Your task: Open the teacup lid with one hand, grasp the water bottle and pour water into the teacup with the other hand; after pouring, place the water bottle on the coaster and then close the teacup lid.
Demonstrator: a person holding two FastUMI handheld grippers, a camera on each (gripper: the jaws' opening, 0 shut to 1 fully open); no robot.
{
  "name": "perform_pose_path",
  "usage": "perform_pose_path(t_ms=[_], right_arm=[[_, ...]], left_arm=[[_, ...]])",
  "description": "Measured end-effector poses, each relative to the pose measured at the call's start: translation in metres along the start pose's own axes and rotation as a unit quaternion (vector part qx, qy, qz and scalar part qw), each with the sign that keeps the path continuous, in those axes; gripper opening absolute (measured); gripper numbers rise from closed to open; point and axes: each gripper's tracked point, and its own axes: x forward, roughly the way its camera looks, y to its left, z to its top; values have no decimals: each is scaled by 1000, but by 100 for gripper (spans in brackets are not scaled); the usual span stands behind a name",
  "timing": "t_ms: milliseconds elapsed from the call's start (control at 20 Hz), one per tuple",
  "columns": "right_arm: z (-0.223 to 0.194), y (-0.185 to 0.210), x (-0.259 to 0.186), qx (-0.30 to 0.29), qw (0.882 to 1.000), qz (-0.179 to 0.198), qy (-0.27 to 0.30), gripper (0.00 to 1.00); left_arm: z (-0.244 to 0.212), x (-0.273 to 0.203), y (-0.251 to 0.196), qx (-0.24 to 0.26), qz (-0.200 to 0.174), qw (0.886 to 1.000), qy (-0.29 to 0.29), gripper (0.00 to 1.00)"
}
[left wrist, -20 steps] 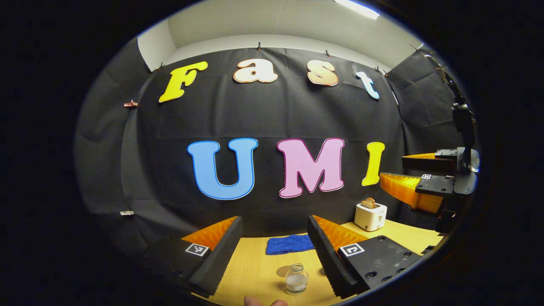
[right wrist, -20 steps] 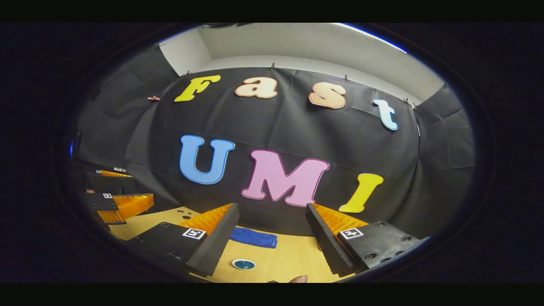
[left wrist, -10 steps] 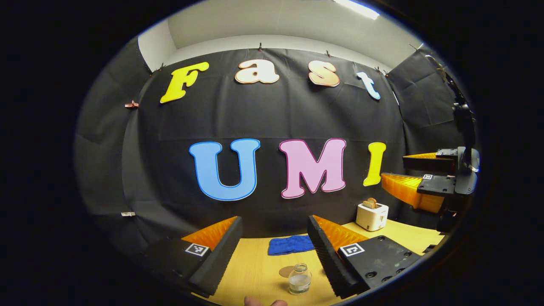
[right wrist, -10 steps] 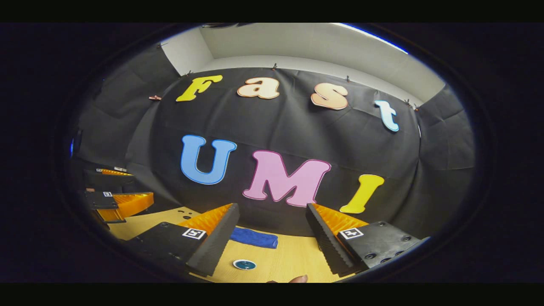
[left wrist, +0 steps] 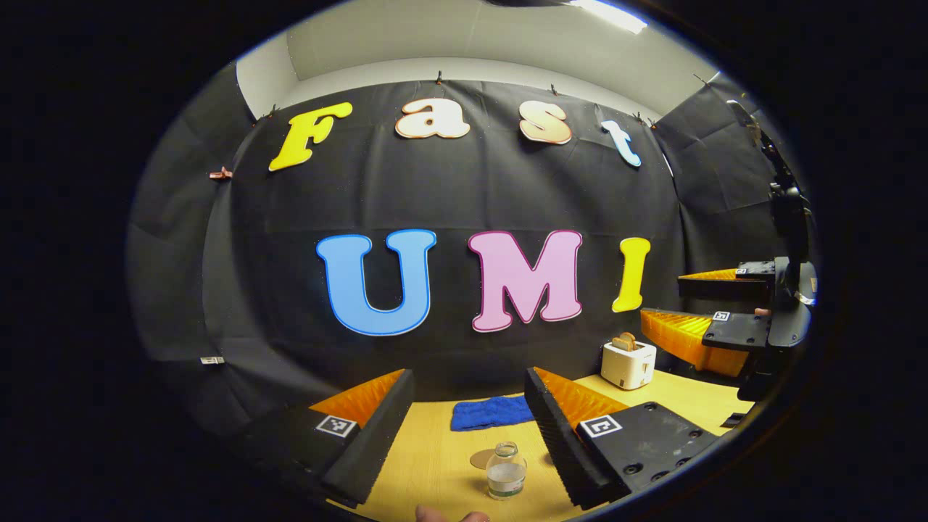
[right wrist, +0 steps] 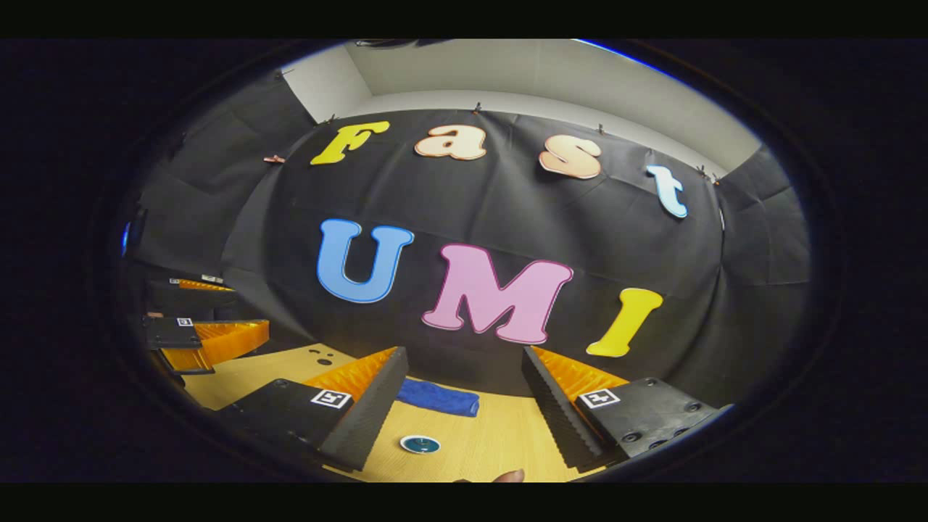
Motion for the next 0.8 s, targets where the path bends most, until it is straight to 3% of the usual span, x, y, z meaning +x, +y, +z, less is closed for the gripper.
perform_pose_path(t_ms=[250, 450, 800], right_arm=[[-59, 12, 6, 9, 999, 14, 30, 97], [-128, 23, 15, 25, 998, 22, 58, 98], [-235, 35, 26, 41, 995, 25, 92, 98]], left_arm=[[-57, 5, -13, 5, -8, 999, 31, 96], [-110, 14, -21, 22, -10, 999, 47, 96], [-201, 31, -48, -6, -15, 997, 71, 96]])
